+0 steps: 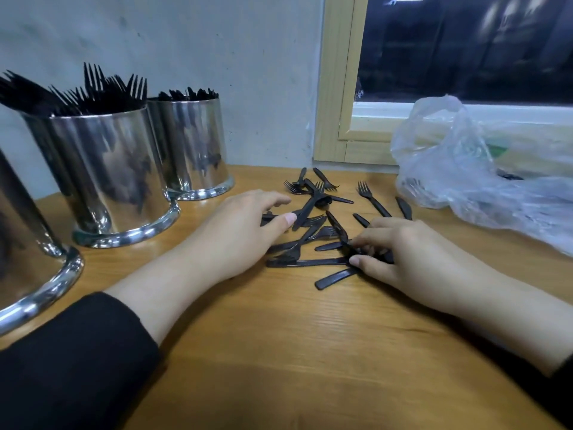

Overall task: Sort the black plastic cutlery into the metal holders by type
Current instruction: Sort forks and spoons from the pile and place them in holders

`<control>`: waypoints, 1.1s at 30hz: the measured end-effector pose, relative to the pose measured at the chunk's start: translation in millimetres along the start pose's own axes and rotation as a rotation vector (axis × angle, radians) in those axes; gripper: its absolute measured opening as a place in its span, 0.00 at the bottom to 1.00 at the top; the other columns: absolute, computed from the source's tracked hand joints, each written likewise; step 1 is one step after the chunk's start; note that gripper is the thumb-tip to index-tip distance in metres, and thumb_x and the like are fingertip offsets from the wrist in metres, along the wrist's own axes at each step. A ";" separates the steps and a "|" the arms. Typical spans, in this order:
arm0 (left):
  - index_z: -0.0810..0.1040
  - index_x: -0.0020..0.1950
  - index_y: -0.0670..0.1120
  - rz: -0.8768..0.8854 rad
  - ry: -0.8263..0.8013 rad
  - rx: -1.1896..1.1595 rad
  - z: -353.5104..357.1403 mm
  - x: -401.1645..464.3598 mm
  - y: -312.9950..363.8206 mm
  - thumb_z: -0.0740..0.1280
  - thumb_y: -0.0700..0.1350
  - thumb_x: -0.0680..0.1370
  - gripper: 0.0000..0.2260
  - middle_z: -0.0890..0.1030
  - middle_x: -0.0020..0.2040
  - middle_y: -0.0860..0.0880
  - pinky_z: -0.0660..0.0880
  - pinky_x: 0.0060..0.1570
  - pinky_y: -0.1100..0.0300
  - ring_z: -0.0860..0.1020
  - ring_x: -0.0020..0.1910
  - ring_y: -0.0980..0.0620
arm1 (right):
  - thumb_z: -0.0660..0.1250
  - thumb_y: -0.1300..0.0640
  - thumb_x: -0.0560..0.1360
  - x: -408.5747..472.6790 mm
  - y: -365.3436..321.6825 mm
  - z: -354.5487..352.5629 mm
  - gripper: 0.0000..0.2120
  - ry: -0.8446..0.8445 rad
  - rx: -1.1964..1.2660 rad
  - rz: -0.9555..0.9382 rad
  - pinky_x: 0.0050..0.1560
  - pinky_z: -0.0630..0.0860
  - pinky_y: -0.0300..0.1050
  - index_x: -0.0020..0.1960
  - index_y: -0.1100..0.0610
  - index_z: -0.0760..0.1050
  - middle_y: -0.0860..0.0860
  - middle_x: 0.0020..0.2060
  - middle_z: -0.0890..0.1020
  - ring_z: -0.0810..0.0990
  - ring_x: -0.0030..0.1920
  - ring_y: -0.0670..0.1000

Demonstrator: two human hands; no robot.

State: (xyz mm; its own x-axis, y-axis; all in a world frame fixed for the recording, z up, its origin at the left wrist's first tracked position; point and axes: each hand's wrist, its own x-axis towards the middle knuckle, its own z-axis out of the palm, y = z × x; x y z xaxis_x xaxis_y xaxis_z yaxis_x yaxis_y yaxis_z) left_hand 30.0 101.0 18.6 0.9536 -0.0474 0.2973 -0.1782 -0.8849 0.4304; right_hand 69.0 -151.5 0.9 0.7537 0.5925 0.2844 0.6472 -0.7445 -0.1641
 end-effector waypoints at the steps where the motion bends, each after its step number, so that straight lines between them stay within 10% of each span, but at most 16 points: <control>1: 0.73 0.73 0.58 0.005 0.013 0.002 -0.1 0.0 0.2 0.61 0.57 0.83 0.18 0.75 0.70 0.58 0.68 0.68 0.57 0.72 0.69 0.57 | 0.62 0.40 0.77 0.5 0.9 1.3 0.13 0.012 -0.006 -0.011 0.55 0.75 0.52 0.55 0.43 0.80 0.40 0.46 0.76 0.76 0.47 0.43; 10: 0.64 0.79 0.57 0.384 0.064 0.155 6.4 0.1 7.0 0.64 0.56 0.81 0.26 0.71 0.74 0.58 0.59 0.74 0.58 0.65 0.74 0.58 | 0.65 0.48 0.77 -1.0 -23.0 -17.8 0.08 0.313 0.370 -0.055 0.42 0.69 0.41 0.42 0.50 0.77 0.47 0.38 0.76 0.75 0.40 0.49; 15: 0.77 0.60 0.52 0.359 0.171 -0.040 10.6 1.0 11.1 0.61 0.46 0.84 0.08 0.75 0.48 0.55 0.71 0.46 0.56 0.73 0.47 0.55 | 0.63 0.42 0.75 15.4 -44.5 -25.8 0.13 0.337 0.712 0.044 0.43 0.72 0.36 0.42 0.49 0.82 0.46 0.36 0.83 0.78 0.39 0.43; 23: 0.74 0.41 0.46 -0.020 0.259 -0.242 -1.1 9.0 -4.5 0.55 0.52 0.86 0.18 0.67 0.29 0.53 0.62 0.28 0.62 0.67 0.28 0.54 | 0.69 0.50 0.78 104.0 6.3 7.5 0.13 0.076 0.152 0.224 0.47 0.73 0.45 0.61 0.44 0.76 0.43 0.48 0.80 0.79 0.50 0.48; 27: 0.80 0.50 0.46 -0.064 0.254 -0.267 -3.8 14.0 -11.8 0.54 0.54 0.86 0.18 0.80 0.40 0.49 0.68 0.37 0.61 0.76 0.39 0.51 | 0.69 0.51 0.76 114.3 14.7 28.5 0.12 0.035 -0.002 0.166 0.48 0.73 0.44 0.60 0.46 0.78 0.47 0.49 0.78 0.77 0.48 0.50; 33: 0.81 0.48 0.41 -0.094 0.240 -0.326 -2.5 14.7 -10.2 0.56 0.50 0.85 0.19 0.68 0.23 0.55 0.77 0.42 0.54 0.69 0.26 0.57 | 0.68 0.55 0.78 111.7 18.9 34.6 0.08 0.137 -0.102 0.111 0.53 0.74 0.45 0.54 0.51 0.83 0.49 0.51 0.80 0.78 0.52 0.52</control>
State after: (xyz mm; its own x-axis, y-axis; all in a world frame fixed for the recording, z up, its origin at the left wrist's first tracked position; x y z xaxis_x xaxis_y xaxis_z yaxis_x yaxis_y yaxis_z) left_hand 45.2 110.5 20.7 0.8925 0.1702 0.4177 -0.1975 -0.6851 0.7012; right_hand 169.4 -88.7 -3.1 0.7924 0.4631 0.3971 0.5410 -0.8342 -0.1067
